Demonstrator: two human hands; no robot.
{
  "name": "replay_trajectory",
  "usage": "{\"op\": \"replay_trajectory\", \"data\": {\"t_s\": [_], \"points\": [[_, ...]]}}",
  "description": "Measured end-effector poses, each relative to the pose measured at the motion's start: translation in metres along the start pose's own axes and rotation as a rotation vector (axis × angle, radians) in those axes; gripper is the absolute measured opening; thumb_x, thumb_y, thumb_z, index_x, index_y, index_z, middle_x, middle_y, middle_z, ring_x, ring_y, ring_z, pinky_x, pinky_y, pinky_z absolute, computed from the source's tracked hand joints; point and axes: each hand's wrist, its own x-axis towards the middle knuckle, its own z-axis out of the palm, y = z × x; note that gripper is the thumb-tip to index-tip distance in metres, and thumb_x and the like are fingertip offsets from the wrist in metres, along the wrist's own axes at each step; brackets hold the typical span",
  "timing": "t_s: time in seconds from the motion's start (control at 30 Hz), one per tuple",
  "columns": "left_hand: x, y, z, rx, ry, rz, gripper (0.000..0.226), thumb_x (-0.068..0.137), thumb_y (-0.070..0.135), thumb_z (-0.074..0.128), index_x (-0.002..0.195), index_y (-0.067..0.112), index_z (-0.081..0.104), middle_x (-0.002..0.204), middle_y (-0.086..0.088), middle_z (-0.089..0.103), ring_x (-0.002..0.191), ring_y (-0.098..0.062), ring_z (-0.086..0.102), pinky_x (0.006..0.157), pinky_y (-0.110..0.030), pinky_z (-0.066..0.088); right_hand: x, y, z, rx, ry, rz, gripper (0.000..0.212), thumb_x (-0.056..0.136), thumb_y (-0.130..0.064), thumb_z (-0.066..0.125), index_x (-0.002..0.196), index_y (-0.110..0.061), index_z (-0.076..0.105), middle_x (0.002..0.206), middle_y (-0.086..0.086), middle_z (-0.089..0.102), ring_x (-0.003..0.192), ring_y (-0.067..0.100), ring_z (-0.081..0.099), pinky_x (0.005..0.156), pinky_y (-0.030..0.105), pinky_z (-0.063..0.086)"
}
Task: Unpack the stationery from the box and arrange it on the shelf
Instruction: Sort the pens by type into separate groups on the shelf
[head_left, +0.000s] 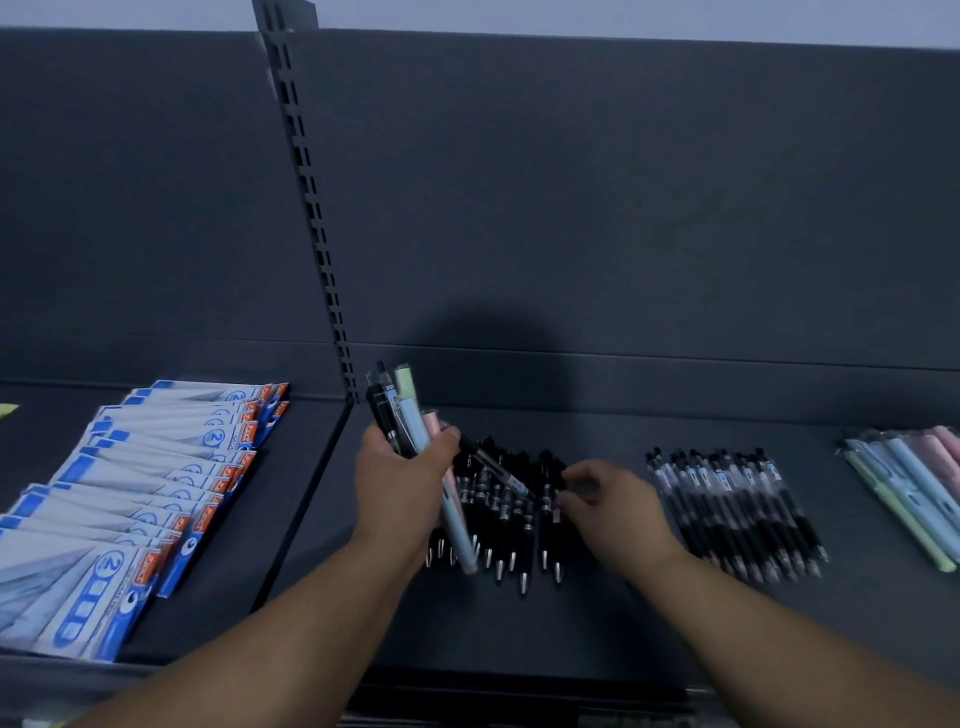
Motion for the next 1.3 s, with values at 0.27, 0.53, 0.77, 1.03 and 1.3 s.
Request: {"op": "replay_trajectory", "data": {"t_s": [0.27, 0.53, 0.77, 1.03, 1.3], "points": [[-0.006, 0.013, 0.016, -0.085, -0.118, -0.002, 0.023, 0.08, 0.017, 0.074, 0.095, 0.016, 0.057, 0.089, -0.006, 0.066, 0.075, -0.015, 0.065, 0.061, -0.026, 0.048, -0.031, -0.051, -0.007, 0.945, -0.3, 0.481, 0.039, 0.099, -0.04, 0.047, 0.098, -0.006, 0.066, 0.056, -0.001, 0.055, 0.041, 0.007, 0.038, 0.038, 0.018, 0.032], [-0.041, 0.004, 0.064, 0.02, -0.381, -0.075, 0.027, 0.078, 0.015, 0.077, 0.094, 0.013, 0.056, 0.082, -0.009, 0.07, 0.064, -0.008, 0.065, 0.058, -0.024, 0.052, -0.012, -0.014, -0.063, 1.39, -0.068, 0.571, 0.024, 0.099, -0.016, 0.049, 0.08, -0.006, 0.059, 0.064, 0.008, 0.064, 0.049, 0.012, 0.063, 0.045, 0.021, 0.053], [-0.044, -0.005, 0.11, -0.067, -0.521, -0.485, 0.043, 0.08, 0.024, 0.075, 0.115, 0.008, 0.057, 0.076, -0.006, 0.07, 0.071, -0.015, 0.068, 0.065, -0.032, 0.053, 0.013, 0.072, -0.126, 0.374, 0.085, 0.409, 0.028, 0.094, -0.028, 0.051, 0.078, -0.007, 0.057, 0.059, 0.009, 0.054, 0.048, 0.02, 0.05, 0.055, 0.026, 0.043], [-0.066, -0.014, 0.162, -0.109, -0.496, -0.515, 0.023, 0.09, 0.017, 0.064, 0.11, 0.007, 0.057, 0.078, -0.007, 0.068, 0.076, -0.018, 0.066, 0.074, -0.035, 0.056, 0.025, 0.118, -0.134, -0.251, -0.096, 0.162, 0.038, 0.087, -0.044, 0.066, 0.111, -0.017, 0.057, 0.099, 0.001, 0.061, 0.083, 0.012, 0.049, 0.068, 0.017, 0.035], [-0.083, -0.014, 0.199, -0.289, -0.222, -0.429, 0.025, 0.088, 0.015, 0.065, 0.11, 0.01, 0.054, 0.077, -0.007, 0.065, 0.074, -0.017, 0.064, 0.075, -0.035, 0.053, 0.009, 0.112, -0.15, 0.132, -0.144, -0.046, 0.036, 0.086, -0.061, 0.051, 0.08, -0.027, 0.06, 0.077, -0.008, 0.066, 0.073, 0.009, 0.064, 0.063, 0.021, 0.048]]}}
